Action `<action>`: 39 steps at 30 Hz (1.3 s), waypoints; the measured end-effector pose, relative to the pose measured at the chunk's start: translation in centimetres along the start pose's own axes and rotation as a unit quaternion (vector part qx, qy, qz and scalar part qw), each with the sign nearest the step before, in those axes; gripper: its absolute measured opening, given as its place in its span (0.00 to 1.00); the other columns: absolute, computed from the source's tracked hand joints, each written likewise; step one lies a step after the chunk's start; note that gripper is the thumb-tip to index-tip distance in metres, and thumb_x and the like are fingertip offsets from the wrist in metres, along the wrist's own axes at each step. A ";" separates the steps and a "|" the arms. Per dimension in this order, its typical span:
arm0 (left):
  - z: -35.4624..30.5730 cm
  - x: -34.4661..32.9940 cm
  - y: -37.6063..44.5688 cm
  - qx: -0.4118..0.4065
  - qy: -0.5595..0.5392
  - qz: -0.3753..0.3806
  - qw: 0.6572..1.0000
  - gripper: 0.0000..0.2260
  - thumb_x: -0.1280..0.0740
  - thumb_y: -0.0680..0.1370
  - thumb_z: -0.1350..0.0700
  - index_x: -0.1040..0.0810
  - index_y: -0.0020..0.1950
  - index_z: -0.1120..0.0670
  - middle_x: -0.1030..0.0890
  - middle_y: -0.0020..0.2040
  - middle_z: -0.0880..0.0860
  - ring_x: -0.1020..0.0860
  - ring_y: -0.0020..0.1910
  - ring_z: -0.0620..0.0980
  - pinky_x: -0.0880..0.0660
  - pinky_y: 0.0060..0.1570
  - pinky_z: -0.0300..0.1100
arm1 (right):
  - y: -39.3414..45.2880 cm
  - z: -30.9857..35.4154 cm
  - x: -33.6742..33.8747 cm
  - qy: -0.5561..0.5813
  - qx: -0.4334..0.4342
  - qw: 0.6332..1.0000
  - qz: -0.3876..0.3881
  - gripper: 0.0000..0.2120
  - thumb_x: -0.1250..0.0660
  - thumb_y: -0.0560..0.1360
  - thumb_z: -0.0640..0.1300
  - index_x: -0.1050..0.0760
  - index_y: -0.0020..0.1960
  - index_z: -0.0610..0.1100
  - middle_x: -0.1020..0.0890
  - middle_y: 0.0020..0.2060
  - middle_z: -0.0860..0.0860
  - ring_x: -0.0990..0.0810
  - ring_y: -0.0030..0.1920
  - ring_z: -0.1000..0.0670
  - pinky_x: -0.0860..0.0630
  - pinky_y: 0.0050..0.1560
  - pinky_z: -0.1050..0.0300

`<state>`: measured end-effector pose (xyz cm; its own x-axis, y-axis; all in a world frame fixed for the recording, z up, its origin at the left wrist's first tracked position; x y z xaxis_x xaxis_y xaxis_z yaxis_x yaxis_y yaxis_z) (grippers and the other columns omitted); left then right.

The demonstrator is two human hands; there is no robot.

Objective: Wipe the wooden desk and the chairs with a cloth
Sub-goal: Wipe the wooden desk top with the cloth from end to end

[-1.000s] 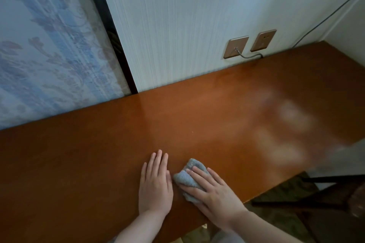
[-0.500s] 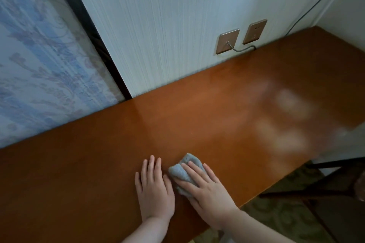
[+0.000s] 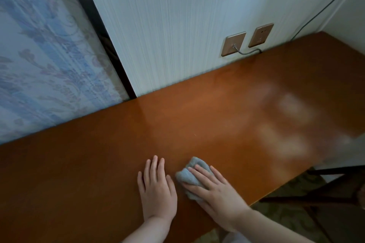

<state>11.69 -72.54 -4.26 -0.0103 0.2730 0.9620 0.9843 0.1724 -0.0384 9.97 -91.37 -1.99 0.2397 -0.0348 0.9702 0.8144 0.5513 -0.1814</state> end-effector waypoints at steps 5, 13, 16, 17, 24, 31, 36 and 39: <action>-0.2 0.1 0.0 0.003 0.002 0.006 1.000 0.20 0.47 0.80 0.52 0.29 0.71 0.51 0.31 0.73 0.50 0.37 0.74 0.52 0.42 0.72 0.54 | 1.4 -6.2 2.1 -0.016 -0.063 0.998 0.023 0.24 0.60 0.81 0.60 0.52 0.77 0.64 0.48 0.78 0.55 0.57 0.78 0.53 0.64 0.75 0.51; 0.1 -0.1 -0.1 -0.006 -0.002 0.004 1.000 0.20 0.44 0.79 0.53 0.28 0.70 0.52 0.30 0.72 0.51 0.36 0.74 0.52 0.40 0.71 0.54 | 2.7 2.2 0.4 0.052 -0.098 0.993 -0.048 0.22 0.50 0.81 0.56 0.37 0.74 0.60 0.34 0.74 0.53 0.41 0.76 0.50 0.49 0.72 0.47; -0.1 0.1 0.1 0.000 -0.005 0.013 1.000 0.19 0.44 0.80 0.53 0.29 0.71 0.51 0.31 0.73 0.50 0.37 0.74 0.52 0.39 0.72 0.56 | -1.8 -1.5 0.7 -0.058 0.061 0.996 0.033 0.24 0.49 0.80 0.60 0.44 0.76 0.63 0.38 0.76 0.56 0.42 0.76 0.52 0.47 0.70 0.48; -0.2 0.1 0.1 0.000 -0.004 0.016 1.000 0.19 0.45 0.81 0.53 0.29 0.71 0.51 0.31 0.73 0.50 0.38 0.75 0.52 0.41 0.72 0.56 | -2.1 -3.4 1.1 -0.091 0.074 0.992 0.046 0.24 0.51 0.81 0.60 0.45 0.77 0.63 0.39 0.76 0.56 0.44 0.76 0.52 0.47 0.71 0.48; -0.2 0.1 0.0 -0.006 -0.005 0.002 1.000 0.23 0.52 0.79 0.50 0.29 0.71 0.52 0.31 0.73 0.51 0.37 0.74 0.52 0.42 0.72 0.55 | 6.8 -2.2 1.9 0.066 -0.265 0.960 -0.059 0.23 0.53 0.82 0.55 0.45 0.77 0.59 0.47 0.79 0.51 0.60 0.77 0.53 0.61 0.76 0.47; 0.0 0.1 0.1 -0.003 -0.002 0.023 1.000 0.22 0.49 0.80 0.52 0.30 0.71 0.51 0.31 0.73 0.51 0.37 0.74 0.53 0.38 0.71 0.58 | -0.9 -1.9 0.7 -0.089 0.110 0.989 0.033 0.26 0.50 0.81 0.59 0.47 0.78 0.60 0.41 0.77 0.53 0.44 0.77 0.49 0.49 0.71 0.46; -0.3 0.4 0.0 -0.010 -0.005 0.013 1.000 0.24 0.53 0.79 0.51 0.28 0.70 0.53 0.30 0.72 0.52 0.35 0.73 0.54 0.38 0.70 0.59 | 3.3 -6.7 2.2 -0.067 -0.015 0.996 0.049 0.26 0.59 0.81 0.59 0.52 0.78 0.60 0.46 0.78 0.51 0.54 0.78 0.50 0.58 0.75 0.47; -0.3 0.4 0.0 -0.003 -0.006 0.005 1.000 0.23 0.51 0.78 0.51 0.28 0.70 0.53 0.29 0.72 0.52 0.35 0.73 0.54 0.38 0.71 0.58 | 8.0 -2.6 1.4 0.038 -0.228 0.971 -0.058 0.28 0.61 0.79 0.57 0.44 0.77 0.57 0.43 0.78 0.50 0.52 0.78 0.49 0.57 0.77 0.46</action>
<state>11.77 -72.75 -3.82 -0.0017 0.2853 0.9584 0.9855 0.1633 -0.0469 18.15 -89.19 -2.50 0.1572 -0.1459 0.9767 0.9833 0.1146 -0.1412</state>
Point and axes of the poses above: each hand's wrist, its own y-axis towards the middle knuckle, its own x-axis out of the back of the hand, z = x × y, the point moved 1 cm from there along y, towards the middle knuckle
